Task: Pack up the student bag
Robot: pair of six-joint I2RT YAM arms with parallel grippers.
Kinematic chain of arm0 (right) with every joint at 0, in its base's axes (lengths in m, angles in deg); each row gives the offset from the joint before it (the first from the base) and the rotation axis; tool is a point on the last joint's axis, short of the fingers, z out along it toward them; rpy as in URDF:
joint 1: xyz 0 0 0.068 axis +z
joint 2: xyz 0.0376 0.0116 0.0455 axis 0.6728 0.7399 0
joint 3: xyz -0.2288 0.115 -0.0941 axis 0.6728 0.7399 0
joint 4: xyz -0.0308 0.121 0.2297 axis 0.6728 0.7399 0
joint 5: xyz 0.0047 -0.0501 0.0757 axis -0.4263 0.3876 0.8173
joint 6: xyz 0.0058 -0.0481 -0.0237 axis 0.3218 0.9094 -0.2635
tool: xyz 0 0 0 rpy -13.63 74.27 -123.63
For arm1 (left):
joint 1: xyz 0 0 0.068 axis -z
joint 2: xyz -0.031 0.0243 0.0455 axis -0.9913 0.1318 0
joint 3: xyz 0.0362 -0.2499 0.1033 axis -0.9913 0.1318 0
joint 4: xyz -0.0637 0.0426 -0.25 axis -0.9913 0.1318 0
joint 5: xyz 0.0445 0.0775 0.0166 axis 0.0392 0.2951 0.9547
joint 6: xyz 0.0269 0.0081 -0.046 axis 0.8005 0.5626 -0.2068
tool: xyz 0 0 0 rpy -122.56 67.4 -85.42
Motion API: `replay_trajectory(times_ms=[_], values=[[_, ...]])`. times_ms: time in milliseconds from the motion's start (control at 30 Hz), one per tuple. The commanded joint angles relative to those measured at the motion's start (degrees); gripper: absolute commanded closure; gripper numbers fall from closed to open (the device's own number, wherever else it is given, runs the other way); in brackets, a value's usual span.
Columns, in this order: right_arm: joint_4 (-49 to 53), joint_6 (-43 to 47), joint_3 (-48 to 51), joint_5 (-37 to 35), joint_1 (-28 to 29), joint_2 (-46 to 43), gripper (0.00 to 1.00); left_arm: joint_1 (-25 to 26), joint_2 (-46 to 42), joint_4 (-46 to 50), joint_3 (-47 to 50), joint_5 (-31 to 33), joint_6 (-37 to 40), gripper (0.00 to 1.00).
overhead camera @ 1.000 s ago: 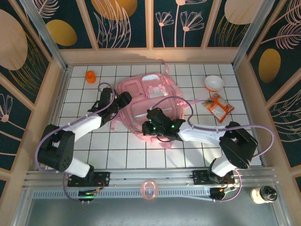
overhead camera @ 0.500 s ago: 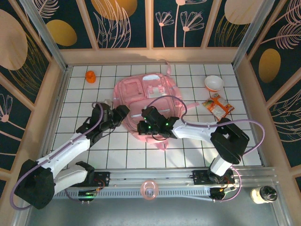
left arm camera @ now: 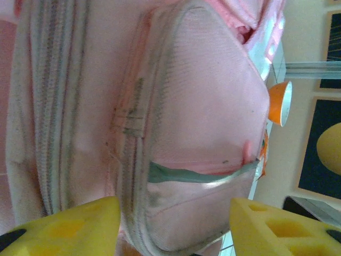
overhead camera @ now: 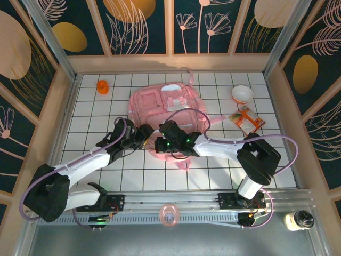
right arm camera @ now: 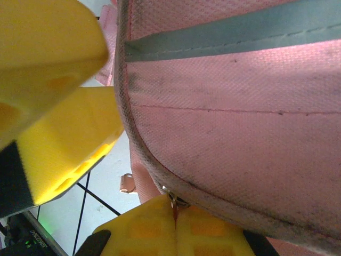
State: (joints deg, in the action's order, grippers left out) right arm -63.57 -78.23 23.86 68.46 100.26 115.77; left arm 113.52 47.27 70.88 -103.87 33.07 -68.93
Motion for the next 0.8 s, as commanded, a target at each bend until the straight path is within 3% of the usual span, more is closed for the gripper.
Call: replay_trajectory(times_ms=[0,133,333,400,533,767], values=[[-1.3,0.8,-2.0,0.8,1.0,0.0,1.0,0.2,1.5,-2.2,1.2,-0.5,-3.7,0.46],[-1.4,0.5,-1.8,0.7,1.0,-0.2,1.0,0.2,1.9,-2.2,1.2,-0.4,-3.2,0.49],[1.4,1.1,-1.8,-0.4,0.9,-1.1,1.0,0.2,1.7,0.3,0.2,3.3,-0.2,0.91],[5.8,2.1,-1.5,-2.2,0.4,-2.5,1.0,0.0,1.4,4.4,-1.5,6.1,3.2,1.0],[13.7,4.3,1.3,-4.6,-2.1,-7.0,1.0,-2.7,-1.2,9.4,-2.2,9.1,8.1,1.0],[20.4,9.9,8.0,-4.2,-12.6,-15.3,1.0,-8.1,-4.7,13.0,-1.9,8.1,14.3,1.0]])
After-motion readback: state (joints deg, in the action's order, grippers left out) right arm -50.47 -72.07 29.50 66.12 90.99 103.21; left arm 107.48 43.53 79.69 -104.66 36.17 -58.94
